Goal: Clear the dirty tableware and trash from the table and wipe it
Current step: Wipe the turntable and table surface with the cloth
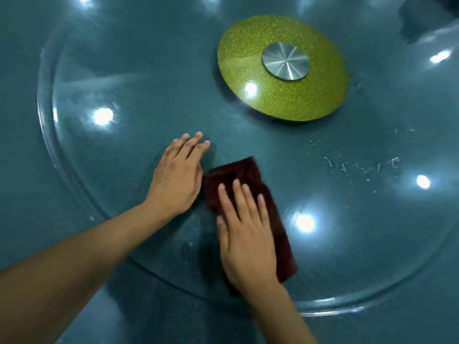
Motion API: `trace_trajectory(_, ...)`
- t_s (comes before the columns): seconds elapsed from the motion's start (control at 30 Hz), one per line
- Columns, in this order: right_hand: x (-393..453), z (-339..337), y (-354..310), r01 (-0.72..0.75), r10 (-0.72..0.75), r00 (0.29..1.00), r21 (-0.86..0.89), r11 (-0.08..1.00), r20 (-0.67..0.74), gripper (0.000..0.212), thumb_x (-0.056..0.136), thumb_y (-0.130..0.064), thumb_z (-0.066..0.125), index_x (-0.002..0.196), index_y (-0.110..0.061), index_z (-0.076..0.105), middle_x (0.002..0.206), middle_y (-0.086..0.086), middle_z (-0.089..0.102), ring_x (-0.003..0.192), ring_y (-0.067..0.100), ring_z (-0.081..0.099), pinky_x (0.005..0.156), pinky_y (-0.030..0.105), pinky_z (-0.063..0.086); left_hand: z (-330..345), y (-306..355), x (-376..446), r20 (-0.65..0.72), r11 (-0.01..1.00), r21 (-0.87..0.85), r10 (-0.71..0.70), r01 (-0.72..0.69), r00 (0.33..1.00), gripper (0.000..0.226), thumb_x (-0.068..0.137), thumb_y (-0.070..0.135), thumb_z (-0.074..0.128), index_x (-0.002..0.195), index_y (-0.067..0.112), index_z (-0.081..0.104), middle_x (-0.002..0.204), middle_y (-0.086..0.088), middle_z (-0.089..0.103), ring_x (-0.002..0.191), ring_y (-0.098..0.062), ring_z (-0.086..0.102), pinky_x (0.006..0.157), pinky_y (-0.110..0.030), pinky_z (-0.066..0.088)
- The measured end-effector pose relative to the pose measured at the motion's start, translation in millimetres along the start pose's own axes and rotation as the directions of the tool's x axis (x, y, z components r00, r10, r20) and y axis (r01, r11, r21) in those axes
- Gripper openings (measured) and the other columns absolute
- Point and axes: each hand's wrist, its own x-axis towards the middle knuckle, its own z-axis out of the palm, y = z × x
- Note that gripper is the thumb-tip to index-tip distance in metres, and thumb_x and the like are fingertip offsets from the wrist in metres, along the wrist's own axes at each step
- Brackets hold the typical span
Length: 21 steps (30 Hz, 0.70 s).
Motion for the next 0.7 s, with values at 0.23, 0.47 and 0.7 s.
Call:
trace_trajectory(0.23,-19.9,4.8,-7.0,0.182,-0.183,0.980,0.026,0.983,0.072,0.056,0.106,-0.037,0.035,0.160,-0.030,0.019,0.167,-0.002,0.017,0.154,0.015,0.010,0.124,0.043,0.014,-14.6,-27.6,9.8,0.113,0.998,0.030,0.044,-0.047,0.993,0.051,0.101,0.018,0.037,0.151,0.013,0.043,0.162,-0.009,0.035,0.149,-0.035,0.031,0.123,-0.050,0.025)
trace_trajectory(0.47,137.0,-30.0,126.5,-0.187,0.185,0.980,-0.023,0.982,-0.069,0.055,0.105,-0.042,0.025,0.159,-0.030,0.023,0.167,0.003,0.019,0.154,0.019,0.015,0.125,0.040,0.005,-5.6,-0.5,-1.7,0.050,0.988,0.122,-0.102,0.095,0.994,0.064,0.100,0.040,0.025,0.157,0.011,0.030,0.167,-0.011,0.021,0.153,-0.034,0.021,0.126,-0.047,0.014)
trace_trajectory(0.7,200.3,-46.8,171.2,-0.298,0.297,0.954,-0.039,0.954,-0.039,0.054,0.108,-0.040,0.023,0.161,-0.030,0.012,0.169,0.001,0.006,0.155,0.015,0.002,0.125,0.040,-0.002,9.8,28.2,-12.3,0.045,0.986,0.165,-0.019,0.011,0.999,0.061,0.103,0.037,0.024,0.159,0.012,0.028,0.166,-0.009,0.025,0.154,-0.032,0.020,0.126,-0.049,0.015)
